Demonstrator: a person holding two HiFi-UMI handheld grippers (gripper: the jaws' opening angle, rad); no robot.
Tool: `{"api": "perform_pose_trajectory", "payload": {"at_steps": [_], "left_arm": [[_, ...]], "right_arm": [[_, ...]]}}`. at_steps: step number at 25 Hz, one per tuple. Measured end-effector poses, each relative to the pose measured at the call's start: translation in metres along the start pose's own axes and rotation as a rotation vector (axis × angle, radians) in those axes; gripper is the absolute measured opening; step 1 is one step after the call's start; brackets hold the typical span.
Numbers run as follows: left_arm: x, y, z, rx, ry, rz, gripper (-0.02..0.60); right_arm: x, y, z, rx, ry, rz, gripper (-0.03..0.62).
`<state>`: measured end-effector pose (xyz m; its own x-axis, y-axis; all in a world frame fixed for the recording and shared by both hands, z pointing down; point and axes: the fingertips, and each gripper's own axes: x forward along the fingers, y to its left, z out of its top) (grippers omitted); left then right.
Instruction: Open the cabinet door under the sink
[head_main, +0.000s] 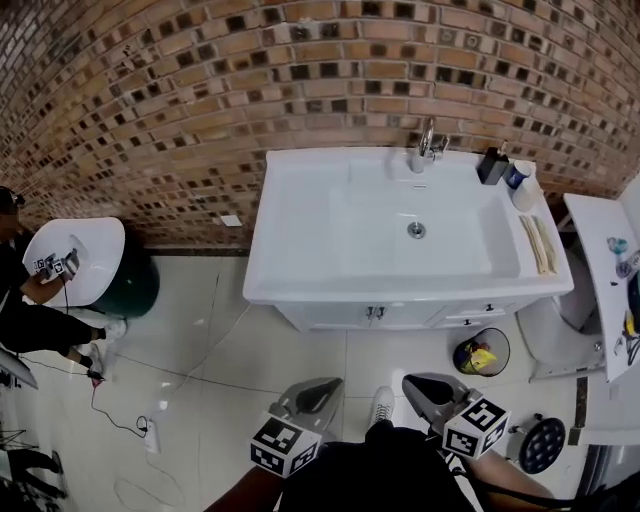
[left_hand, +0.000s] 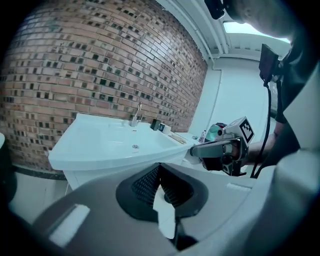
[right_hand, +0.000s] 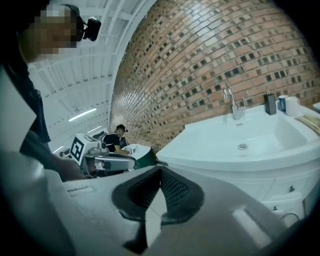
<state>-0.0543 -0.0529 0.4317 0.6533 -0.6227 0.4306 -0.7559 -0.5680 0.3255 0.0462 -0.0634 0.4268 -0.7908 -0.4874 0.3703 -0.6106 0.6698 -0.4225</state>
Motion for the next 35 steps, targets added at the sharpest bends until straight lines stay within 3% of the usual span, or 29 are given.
{"api": "perform_pose_trajectory", "payload": {"at_steps": [6,12,19,23,26,31,35], "left_arm": [[0.055,0.02,-0.003,-0.024,0.049,0.063,0.017],[0.095,0.038,-0.033,-0.077,0.1,0.018,0.017],[0.114,0.081,-0.085,-0.119,0.176,0.059,0.017],[0.114,0.077,-0.113,-0.133,0.21,0.043,0.017],[0.111,0.068,-0.126,-0.133,0.226,0.007,0.017],[0.105,0.067,-0.148,-0.165,0.249,-0.004,0.017],[0.098,0.076,-0.15,-0.176,0.242,0.004,0.017]], "right_arm": [[0.029,-0.061,-0.035,0.015,0.11,0.034,0.008],[0.071,-0.132,-0.081,0.004,0.15,-0.116,0.046],[0.151,-0.216,-0.15,0.024,0.154,-0.303,0.048],[0.196,-0.253,-0.19,0.005,0.24,-0.359,0.048],[0.22,-0.282,-0.198,-0.003,0.286,-0.389,0.048],[0.243,-0.296,-0.205,-0.014,0.348,-0.37,0.061],[0.251,-0.301,-0.208,0.012,0.351,-0.42,0.063]]}}
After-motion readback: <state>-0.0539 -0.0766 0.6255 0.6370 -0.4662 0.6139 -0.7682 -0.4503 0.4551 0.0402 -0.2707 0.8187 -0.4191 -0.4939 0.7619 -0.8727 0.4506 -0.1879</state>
